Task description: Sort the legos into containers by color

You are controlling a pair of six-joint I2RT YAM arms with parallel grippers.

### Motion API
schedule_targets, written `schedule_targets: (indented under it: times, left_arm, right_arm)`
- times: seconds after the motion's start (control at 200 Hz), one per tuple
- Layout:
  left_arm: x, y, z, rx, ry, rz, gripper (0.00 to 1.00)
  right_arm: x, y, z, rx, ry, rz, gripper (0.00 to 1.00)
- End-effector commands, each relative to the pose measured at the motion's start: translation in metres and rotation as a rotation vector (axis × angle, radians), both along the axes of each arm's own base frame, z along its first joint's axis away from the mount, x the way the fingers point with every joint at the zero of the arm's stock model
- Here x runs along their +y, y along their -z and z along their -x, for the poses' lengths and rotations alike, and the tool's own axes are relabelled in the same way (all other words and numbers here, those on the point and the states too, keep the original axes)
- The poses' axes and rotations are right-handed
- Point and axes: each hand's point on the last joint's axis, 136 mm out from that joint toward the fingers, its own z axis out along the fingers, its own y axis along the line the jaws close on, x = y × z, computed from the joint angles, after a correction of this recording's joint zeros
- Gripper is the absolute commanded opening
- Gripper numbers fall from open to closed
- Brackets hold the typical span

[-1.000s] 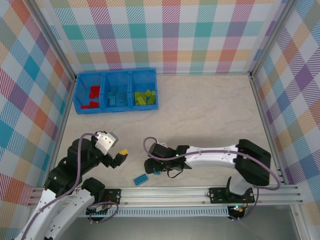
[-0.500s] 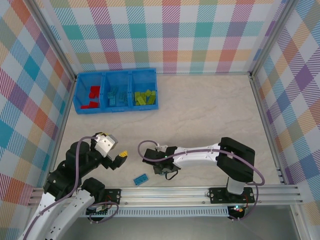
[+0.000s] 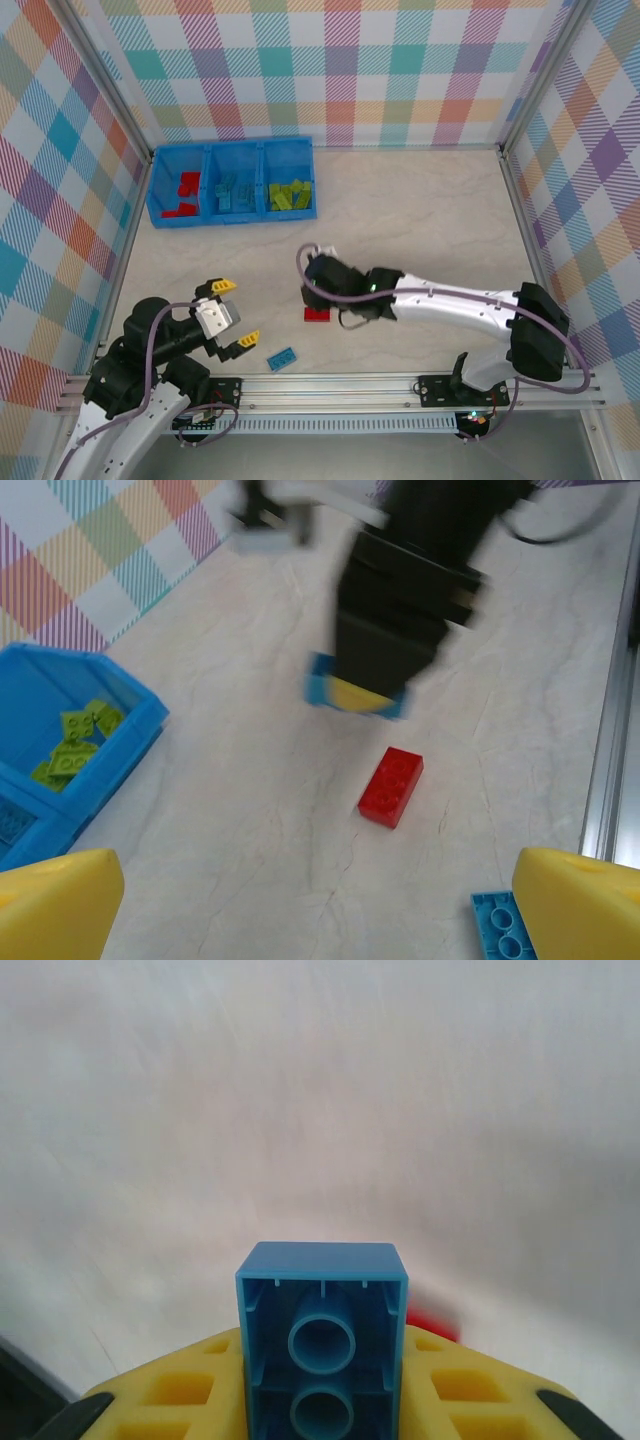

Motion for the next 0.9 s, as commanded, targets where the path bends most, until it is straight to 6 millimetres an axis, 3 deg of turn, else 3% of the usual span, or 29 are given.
schedule_targets:
  times: [0.0, 0.07, 0.13, 0.205, 0.29, 0.42, 0.58, 0.7, 0.755, 0.895]
  left_arm:
    - [-0.004, -0.023, -0.014, -0.024, -0.057, 0.119, 1.0]
    - [0.019, -0.045, -0.047, 0.05, -0.329, 0.298, 1.0]
    - [0.056, -0.057, -0.07, 0.108, -0.625, 0.438, 1.0]
    - [0.099, -0.061, -0.077, 0.133, -0.9, 0.481, 1.0]
    - [0.124, -0.056, -0.08, 0.133, -1.066, 0.448, 1.0]
    - [0.119, -0.046, -0.086, 0.175, -1.079, 0.402, 1.0]
    - [0.113, -0.031, -0.095, 0.207, -1.082, 0.397, 1.0]
    - [0.108, -0.034, -0.095, 0.203, -1.051, 0.41, 1.0]
    - [0.108, -0.033, -0.094, 0.196, -1.046, 0.406, 1.0]
    - [0.105, -0.027, -0.095, 0.222, -1.038, 0.39, 1.0]
  right_arm:
    - [0.038, -0.054, -0.046, -0.222, -0.14, -0.085, 0.29]
    - [0.061, -0.07, -0.071, -0.285, -0.179, -0.123, 0.29]
    - [0.079, -0.076, -0.093, -0.318, -0.197, -0.162, 0.29]
    - [0.099, -0.08, -0.12, -0.333, -0.211, -0.224, 0.29]
    - [0.123, -0.079, -0.149, -0.344, -0.225, -0.277, 0.28]
    - [0.157, -0.075, -0.191, -0.392, -0.245, -0.29, 0.29]
    - [0.177, -0.053, -0.248, -0.405, -0.195, -0.279, 0.3]
    - [0.19, -0.039, -0.269, -0.423, -0.197, -0.241, 0.34]
    - [0.194, -0.036, -0.277, -0.432, -0.194, -0.222, 0.42]
    - [0.193, -0.048, -0.284, -0.464, -0.188, -0.226, 0.56]
